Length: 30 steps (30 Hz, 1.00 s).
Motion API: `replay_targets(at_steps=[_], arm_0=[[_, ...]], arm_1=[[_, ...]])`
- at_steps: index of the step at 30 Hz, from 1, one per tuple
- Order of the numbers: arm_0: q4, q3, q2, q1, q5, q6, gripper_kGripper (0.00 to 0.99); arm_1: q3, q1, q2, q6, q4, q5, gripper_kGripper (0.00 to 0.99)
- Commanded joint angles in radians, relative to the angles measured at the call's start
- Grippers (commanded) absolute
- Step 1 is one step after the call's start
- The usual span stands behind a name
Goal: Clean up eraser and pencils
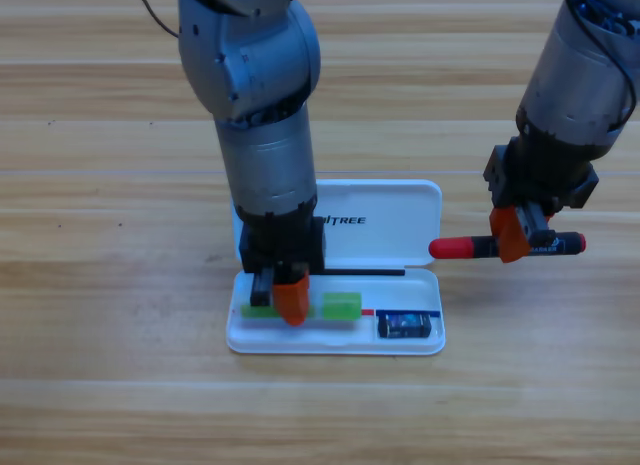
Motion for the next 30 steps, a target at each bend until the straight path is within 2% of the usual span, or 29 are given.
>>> replay_targets(at_steps=[1,7,8,9,11,12,22,26,30], arm_0=[[-0.011,0.015,0.053,-0.019,-0.014,-0.011,0.000],[-0.010,0.012,0.048,-0.019,-0.017,-0.025,0.000],[-0.010,0.012,0.048,-0.019,-0.017,-0.025,0.175],[-0.007,0.010,0.050,-0.019,-0.017,-0.025,0.430],[-0.005,0.013,0.050,-0.019,-0.019,-0.027,0.861],[-0.005,0.013,0.050,-0.019,-0.019,-0.027,0.971],[-0.002,0.016,0.042,-0.019,-0.019,-0.030,0.990],[0.016,0.015,-0.021,-0.010,-0.017,-0.025,0.990],[0.067,0.016,-0.142,0.063,-0.009,-0.010,0.990]], arm_1=[[-0.008,0.028,0.068,0.007,0.012,-0.024,0.000],[-0.015,0.029,0.073,0.010,0.012,-0.028,0.000],[-0.015,0.029,0.074,0.010,0.012,-0.028,0.000],[-0.017,0.029,0.076,0.012,0.012,-0.028,0.000],[-0.021,0.029,0.079,0.012,0.012,-0.029,0.000],[-0.023,0.029,0.080,0.012,0.012,-0.029,0.000],[-0.074,0.051,0.129,0.023,0.012,-0.031,0.000],[-0.124,0.071,0.183,0.038,0.014,-0.038,0.000],[-0.179,0.094,0.232,0.053,0.014,-0.051,0.000]])
